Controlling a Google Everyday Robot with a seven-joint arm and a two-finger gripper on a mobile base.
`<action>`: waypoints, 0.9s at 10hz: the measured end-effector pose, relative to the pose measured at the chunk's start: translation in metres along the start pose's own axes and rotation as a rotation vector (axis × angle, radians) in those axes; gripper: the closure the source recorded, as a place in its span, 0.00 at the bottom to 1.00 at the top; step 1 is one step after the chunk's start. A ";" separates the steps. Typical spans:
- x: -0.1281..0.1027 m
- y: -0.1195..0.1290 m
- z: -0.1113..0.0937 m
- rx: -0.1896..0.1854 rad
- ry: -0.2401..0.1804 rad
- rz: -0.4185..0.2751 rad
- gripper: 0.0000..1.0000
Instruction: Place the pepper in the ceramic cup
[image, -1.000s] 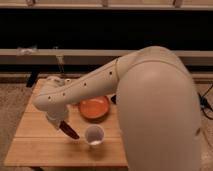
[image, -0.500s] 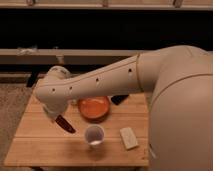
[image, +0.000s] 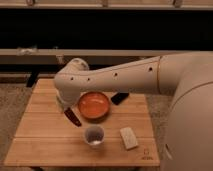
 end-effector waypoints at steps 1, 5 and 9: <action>0.005 -0.008 -0.002 -0.002 -0.004 0.018 0.88; 0.029 -0.036 -0.008 -0.015 -0.016 0.092 0.88; 0.050 -0.053 -0.011 -0.024 -0.021 0.154 0.82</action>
